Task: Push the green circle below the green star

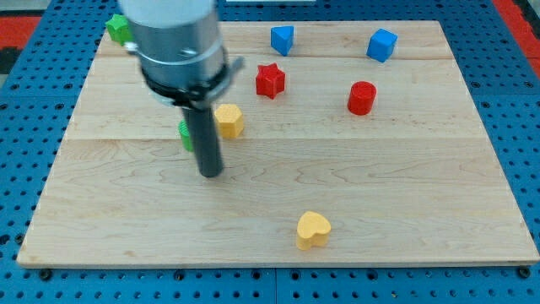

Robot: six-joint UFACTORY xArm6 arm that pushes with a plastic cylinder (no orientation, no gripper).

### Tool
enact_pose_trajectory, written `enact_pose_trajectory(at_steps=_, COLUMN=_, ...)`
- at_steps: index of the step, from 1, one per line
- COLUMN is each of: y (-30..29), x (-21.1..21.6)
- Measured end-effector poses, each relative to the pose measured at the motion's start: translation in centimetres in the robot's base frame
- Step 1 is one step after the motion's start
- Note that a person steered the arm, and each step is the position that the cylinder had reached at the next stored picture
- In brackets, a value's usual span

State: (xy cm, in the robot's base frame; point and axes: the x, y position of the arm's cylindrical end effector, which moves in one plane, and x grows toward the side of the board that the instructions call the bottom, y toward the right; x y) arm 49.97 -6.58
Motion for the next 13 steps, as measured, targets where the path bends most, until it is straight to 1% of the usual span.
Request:
enact_pose_trajectory(at_steps=1, y=0.3, x=-4.4)
enact_pose_trajectory(at_steps=2, y=-8.1, x=-6.8)
enact_pose_trajectory(at_steps=3, y=-15.6, x=-8.1)
enact_pose_trajectory(at_steps=4, y=-16.2, x=-8.4)
enact_pose_trajectory(at_steps=5, y=-13.1, x=-9.9)
enact_pose_trajectory(at_steps=6, y=-13.1, x=-11.6)
enact_pose_trajectory(at_steps=12, y=-12.7, x=-11.6)
enact_pose_trajectory(at_steps=13, y=-11.7, x=-11.6)
